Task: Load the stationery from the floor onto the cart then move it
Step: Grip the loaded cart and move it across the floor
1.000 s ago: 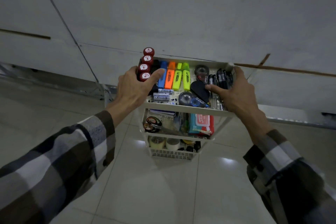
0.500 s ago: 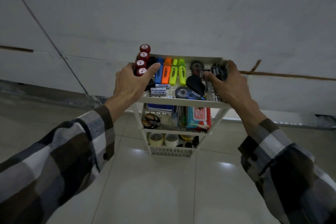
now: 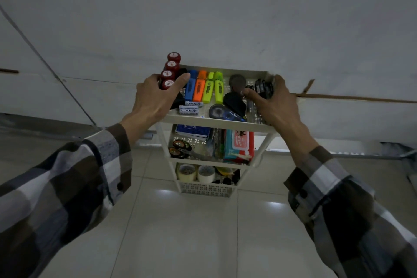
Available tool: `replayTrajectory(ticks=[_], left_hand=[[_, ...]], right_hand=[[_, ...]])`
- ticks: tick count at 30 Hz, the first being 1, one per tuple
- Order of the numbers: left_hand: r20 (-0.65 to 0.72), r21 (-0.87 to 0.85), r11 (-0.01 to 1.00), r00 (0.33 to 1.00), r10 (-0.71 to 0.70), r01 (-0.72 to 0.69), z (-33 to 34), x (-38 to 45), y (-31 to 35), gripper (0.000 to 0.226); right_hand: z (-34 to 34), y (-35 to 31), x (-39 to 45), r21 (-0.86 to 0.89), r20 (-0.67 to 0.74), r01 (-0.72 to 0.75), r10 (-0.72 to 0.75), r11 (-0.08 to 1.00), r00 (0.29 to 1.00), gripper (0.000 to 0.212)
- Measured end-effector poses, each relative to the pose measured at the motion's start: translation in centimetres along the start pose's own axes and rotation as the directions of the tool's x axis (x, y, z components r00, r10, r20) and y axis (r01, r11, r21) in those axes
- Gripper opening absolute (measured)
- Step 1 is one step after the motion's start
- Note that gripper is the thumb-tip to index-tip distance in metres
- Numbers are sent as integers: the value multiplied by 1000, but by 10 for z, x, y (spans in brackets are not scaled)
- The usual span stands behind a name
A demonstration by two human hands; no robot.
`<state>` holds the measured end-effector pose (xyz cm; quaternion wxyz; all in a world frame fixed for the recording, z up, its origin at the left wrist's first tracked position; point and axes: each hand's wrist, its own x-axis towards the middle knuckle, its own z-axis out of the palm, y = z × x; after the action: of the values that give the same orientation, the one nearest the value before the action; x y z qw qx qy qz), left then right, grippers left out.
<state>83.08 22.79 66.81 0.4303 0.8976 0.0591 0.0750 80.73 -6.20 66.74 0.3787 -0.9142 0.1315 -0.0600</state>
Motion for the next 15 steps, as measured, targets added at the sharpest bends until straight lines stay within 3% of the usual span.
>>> replayTrajectory(ticks=[7,11,15], left_hand=[[67,31,999,997,39,-41,-2,21,1,82],[85,20,999,995,43,-45,-3,29,-1,75],[56,6,1000,998,13,-13,-1,37,-6,82]], right_hand=[[12,5,-8,1,-79,-77,77,997,994,102],[18,-1,0,-2,-84,-65,64,998,994,101],[18,-5,15,3,-56,-24,24,1000,998,97]])
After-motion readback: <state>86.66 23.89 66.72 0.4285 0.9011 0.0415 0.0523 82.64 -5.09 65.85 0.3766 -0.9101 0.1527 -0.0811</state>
